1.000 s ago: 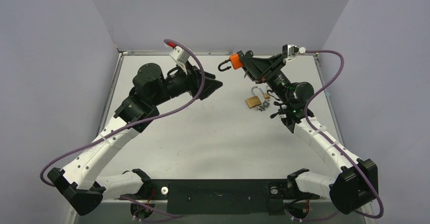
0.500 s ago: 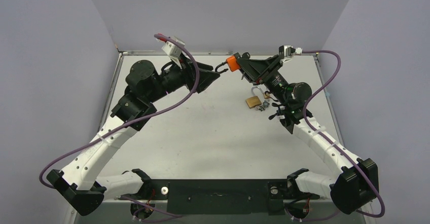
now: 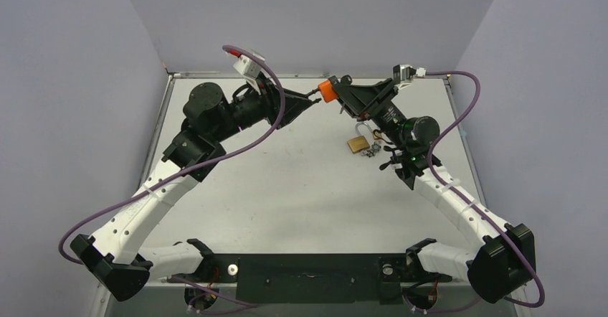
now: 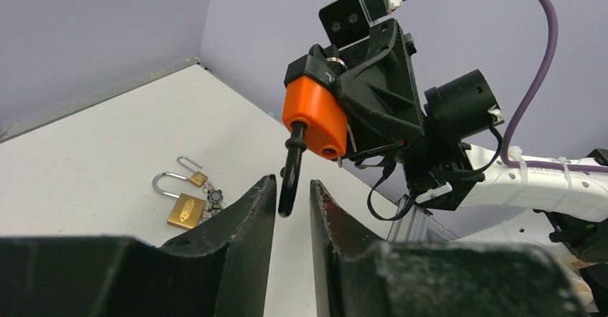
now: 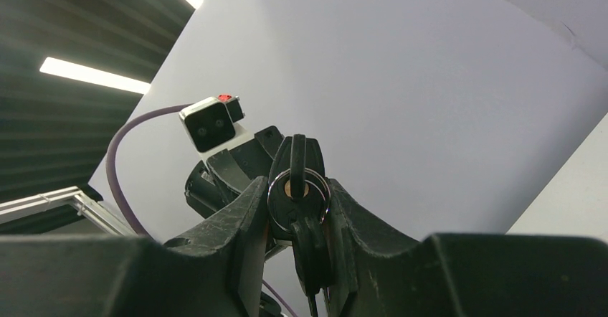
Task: Lock with the key
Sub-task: Lock the lock.
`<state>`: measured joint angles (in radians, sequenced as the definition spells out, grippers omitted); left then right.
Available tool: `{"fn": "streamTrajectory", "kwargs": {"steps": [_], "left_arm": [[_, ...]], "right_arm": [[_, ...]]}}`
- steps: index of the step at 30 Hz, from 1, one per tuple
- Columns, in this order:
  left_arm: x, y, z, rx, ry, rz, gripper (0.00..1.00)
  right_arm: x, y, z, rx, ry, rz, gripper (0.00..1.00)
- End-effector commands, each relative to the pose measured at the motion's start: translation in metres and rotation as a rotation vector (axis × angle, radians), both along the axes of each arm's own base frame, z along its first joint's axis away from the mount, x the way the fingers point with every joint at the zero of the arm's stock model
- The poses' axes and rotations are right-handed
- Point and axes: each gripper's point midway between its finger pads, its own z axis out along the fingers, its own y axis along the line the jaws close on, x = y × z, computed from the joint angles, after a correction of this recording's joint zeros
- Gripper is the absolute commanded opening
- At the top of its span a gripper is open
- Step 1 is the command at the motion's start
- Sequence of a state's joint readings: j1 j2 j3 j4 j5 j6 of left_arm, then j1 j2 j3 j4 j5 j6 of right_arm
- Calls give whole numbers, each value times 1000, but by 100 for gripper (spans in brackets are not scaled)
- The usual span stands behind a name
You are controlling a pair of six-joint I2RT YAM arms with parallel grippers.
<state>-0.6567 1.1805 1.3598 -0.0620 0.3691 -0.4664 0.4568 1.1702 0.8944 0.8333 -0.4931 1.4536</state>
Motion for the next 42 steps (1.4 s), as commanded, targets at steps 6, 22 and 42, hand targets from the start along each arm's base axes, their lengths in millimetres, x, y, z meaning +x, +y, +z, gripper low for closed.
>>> {"fn": "streamTrajectory", "kwargs": {"steps": [6,22,42], "left_arm": [[-15,0,48,-130,-39,-70,0],[-28,-3,59,-270,80,-175,0],[-16,-9,61,-296,92,-144,0]], "right_arm": [[-21,-3,30,-50,-198,-57,0],[-39,9,13,-266,-332,-133,0],[-59,54,-1,-272,-293,8,0]]}}
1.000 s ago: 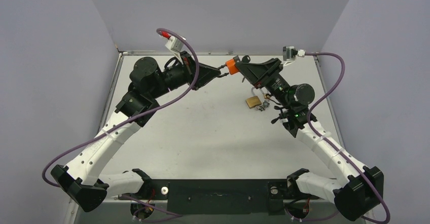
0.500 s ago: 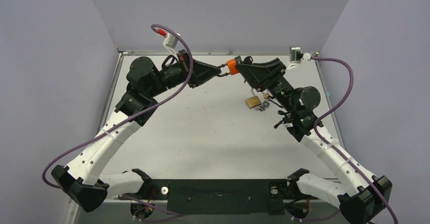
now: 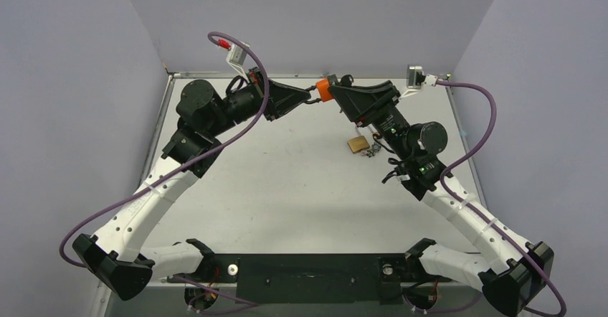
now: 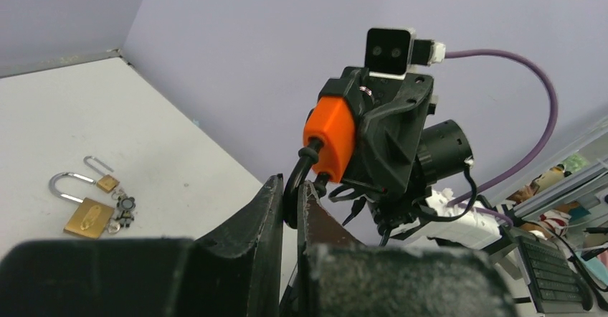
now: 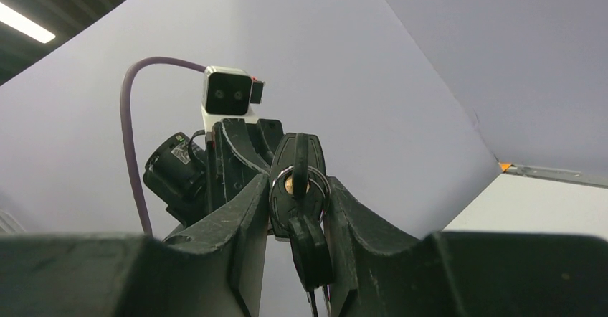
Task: Lock with the key
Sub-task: Lock the lock.
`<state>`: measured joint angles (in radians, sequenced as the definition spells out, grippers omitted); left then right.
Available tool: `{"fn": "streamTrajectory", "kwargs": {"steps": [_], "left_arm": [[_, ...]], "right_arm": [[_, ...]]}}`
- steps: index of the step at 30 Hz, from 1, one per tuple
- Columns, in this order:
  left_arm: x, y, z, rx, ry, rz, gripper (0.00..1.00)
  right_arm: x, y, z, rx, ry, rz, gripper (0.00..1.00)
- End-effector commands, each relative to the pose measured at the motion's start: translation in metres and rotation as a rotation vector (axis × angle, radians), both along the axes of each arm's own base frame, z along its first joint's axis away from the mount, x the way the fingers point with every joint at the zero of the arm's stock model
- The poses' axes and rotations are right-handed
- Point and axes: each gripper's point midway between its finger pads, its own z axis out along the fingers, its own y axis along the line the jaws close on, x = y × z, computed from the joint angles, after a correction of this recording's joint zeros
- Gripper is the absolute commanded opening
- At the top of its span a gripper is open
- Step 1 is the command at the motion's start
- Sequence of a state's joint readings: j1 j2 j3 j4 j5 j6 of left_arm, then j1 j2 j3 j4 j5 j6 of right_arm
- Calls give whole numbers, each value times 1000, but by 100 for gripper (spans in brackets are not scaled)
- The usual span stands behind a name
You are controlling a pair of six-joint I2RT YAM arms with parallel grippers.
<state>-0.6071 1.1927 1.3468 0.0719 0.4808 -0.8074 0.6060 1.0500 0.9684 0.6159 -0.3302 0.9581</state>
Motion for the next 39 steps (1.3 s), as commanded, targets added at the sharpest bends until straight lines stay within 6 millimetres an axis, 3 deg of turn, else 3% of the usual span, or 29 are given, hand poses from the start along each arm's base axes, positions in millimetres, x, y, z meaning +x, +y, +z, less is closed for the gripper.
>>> {"fn": "streamTrajectory", "kwargs": {"steps": [1,8,23,31,39], "left_arm": [[-4,-8,34,-87,-100,-5,0],[1,-9,35,-86,-103,17,0],[9,-13,56,-140,-58,29,0],[-4,-26,66,-117,-68,-52,0],[-18,-36,72,-126,-69,-130,0]], "right_arm": [[-34,49,-25,-89,26,243,0],[-36,61,-34,-82,65,279,0],[-32,90,-86,-256,131,243,0],[-34,96,-107,-333,154,257,0],[-49,110,-124,-401,145,327,0]]}}
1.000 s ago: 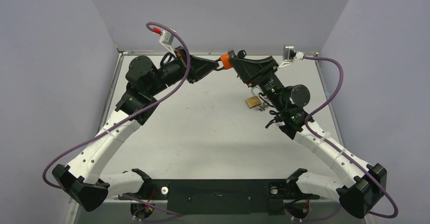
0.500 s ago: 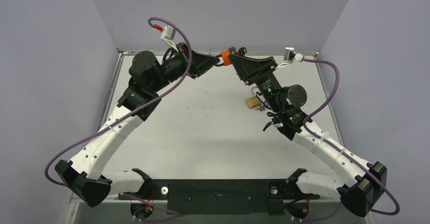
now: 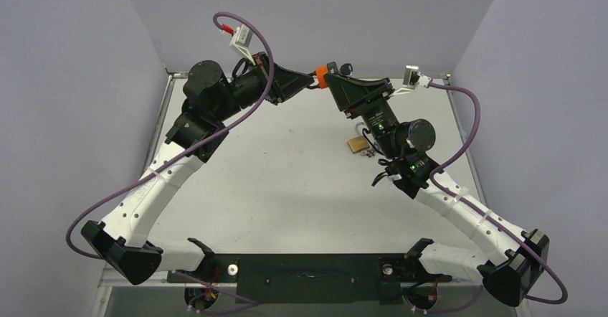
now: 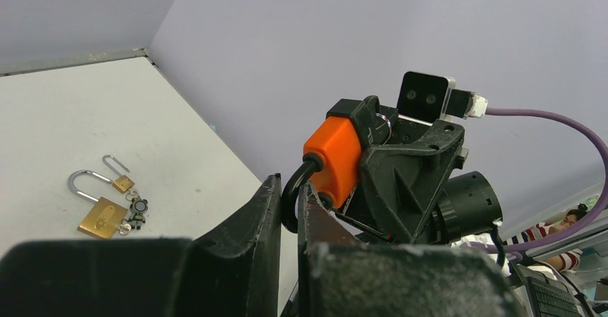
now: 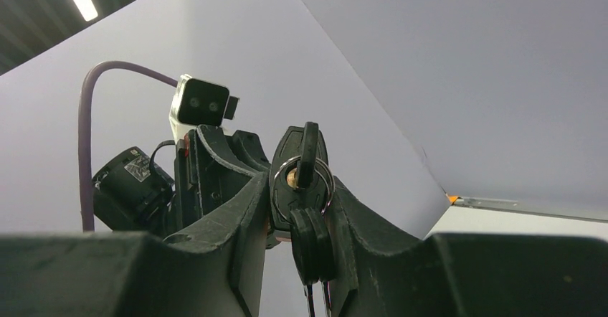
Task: Lock with the key
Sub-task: Lock the lock.
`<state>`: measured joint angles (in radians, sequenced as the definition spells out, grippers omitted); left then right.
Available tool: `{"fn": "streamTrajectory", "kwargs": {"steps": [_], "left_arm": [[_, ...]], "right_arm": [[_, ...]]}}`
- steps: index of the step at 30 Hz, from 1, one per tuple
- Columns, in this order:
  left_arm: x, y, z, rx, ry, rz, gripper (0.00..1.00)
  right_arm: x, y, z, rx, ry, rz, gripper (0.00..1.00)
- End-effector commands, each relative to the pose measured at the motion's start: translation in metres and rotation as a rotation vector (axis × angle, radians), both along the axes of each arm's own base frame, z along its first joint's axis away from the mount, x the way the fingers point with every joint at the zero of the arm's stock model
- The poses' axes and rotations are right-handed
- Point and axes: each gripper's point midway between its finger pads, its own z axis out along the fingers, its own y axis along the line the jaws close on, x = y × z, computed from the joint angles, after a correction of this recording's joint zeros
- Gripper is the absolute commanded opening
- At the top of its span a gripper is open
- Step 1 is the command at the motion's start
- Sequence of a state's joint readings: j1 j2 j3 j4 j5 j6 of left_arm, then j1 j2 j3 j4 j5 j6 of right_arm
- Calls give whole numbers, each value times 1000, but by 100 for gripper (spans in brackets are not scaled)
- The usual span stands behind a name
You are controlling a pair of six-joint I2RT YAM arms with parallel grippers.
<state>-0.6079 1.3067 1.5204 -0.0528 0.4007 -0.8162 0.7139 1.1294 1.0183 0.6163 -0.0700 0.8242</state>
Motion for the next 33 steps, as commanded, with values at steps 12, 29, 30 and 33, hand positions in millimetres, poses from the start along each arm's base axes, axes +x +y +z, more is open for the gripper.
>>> {"fn": "streamTrajectory", "kwargs": {"steps": [12,29,30,33], "left_arm": [[-67,-47,73,-149,-161,-257,0],[-10,46,38,131,-195,158,0],[-9,49,38,141,-199,169,0],[-13,56,35,180,-214,175,0]], "right_arm": [[-83,106,-145,-417,193,537,0],[-52,14,-123,-379,80,355,80],[-47,6,-124,-378,76,334,81],[-50,-11,-115,-330,18,339,82]]}}
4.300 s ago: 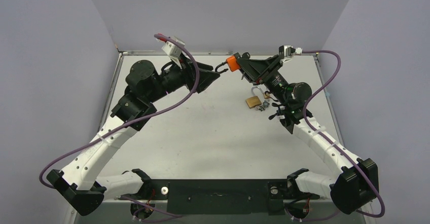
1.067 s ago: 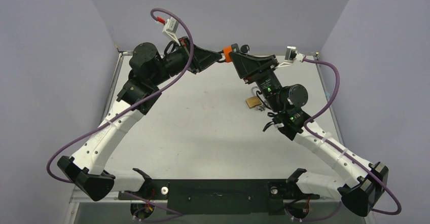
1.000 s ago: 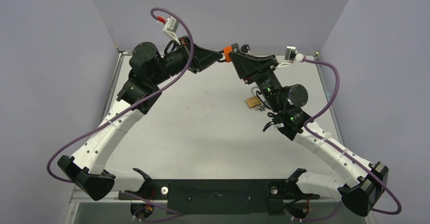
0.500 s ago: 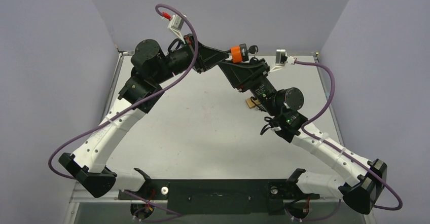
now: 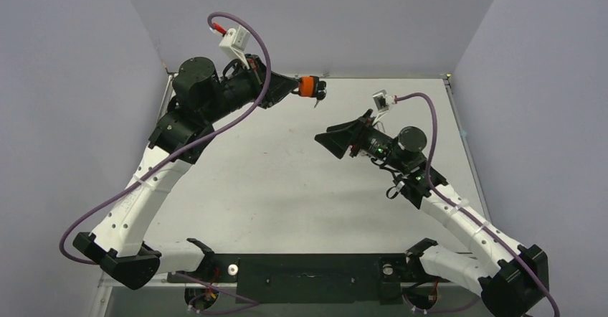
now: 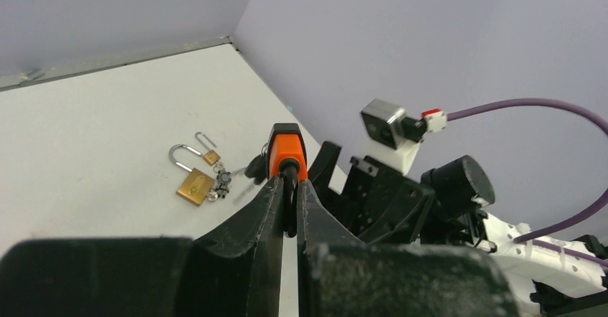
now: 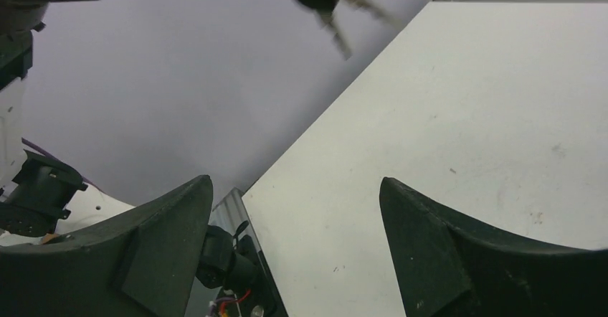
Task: Lock with the key
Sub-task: Lock the lock.
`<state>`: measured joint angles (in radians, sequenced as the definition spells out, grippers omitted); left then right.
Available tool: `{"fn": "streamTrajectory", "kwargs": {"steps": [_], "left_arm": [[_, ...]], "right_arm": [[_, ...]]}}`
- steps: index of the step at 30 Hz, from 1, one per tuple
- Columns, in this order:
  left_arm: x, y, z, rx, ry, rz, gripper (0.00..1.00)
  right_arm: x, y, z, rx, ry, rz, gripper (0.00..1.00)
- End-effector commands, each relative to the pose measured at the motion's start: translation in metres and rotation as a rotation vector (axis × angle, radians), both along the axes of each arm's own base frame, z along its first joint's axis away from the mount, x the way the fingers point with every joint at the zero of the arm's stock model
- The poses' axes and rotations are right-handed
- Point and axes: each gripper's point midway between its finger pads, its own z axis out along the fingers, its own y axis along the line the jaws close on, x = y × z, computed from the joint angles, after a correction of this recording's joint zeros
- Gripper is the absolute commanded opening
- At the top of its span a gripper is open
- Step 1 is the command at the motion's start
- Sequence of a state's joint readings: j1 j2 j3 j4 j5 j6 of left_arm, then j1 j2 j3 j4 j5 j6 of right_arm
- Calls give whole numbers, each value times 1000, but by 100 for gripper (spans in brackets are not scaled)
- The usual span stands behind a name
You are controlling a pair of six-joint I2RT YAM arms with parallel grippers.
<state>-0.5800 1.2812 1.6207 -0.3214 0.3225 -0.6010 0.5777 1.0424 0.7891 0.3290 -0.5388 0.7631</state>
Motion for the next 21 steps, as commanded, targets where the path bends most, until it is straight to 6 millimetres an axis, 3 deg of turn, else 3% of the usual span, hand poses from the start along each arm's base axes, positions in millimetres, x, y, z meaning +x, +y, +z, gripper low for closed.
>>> {"fn": "streamTrajectory", "kwargs": {"steps": [1,6,12,15,21], "left_arm": [[-22,27,46,0,-165,34,0],[-41,25,43,31,-152,-50,0],[-69,22,31,76,-99,-175,0],[-81,20,26,72,-76,-229,0],[-98,18,31,35,-73,-302,0]], "right_arm": [[-15,-29,47,130,-161,43,82],[-20,-54,86,261,-281,83,82],[-41,-52,126,346,-376,215,74],[-46,-48,132,351,-385,254,71],[-50,-29,124,269,-375,276,66]]}}
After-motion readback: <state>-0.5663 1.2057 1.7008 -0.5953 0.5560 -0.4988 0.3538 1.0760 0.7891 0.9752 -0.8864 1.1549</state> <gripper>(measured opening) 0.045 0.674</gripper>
